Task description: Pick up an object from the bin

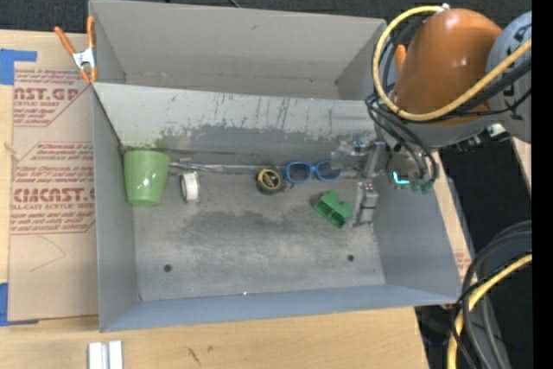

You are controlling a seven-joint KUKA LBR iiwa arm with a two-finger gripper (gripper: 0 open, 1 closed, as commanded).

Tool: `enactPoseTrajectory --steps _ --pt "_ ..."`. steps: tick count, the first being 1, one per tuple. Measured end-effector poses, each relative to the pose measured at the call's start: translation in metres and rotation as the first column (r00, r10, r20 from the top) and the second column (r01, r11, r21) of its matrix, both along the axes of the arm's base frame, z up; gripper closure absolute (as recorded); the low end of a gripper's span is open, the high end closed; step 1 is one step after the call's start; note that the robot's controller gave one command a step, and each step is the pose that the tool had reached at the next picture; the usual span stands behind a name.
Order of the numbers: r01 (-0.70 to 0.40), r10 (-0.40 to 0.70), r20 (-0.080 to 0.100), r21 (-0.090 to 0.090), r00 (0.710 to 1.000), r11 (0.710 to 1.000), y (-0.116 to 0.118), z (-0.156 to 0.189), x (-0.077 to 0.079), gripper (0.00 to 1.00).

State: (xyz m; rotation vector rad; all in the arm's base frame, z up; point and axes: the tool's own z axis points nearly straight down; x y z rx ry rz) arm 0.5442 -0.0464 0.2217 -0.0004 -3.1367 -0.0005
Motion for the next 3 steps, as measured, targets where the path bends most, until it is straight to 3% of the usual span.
enactPoseTrajectory --steps 1,2,3 --pt "-0.037 0.037 0.000 0.000 0.999 0.999 -0.041 -0.128 0.034 0.00" --pt "-0.039 0.039 0.011 0.000 0.999 0.999 -0.039 -0.121 0.037 1.00" --pt "-0.062 0.062 0.016 -0.003 0.998 0.998 -0.036 0.025 0.028 1.00"
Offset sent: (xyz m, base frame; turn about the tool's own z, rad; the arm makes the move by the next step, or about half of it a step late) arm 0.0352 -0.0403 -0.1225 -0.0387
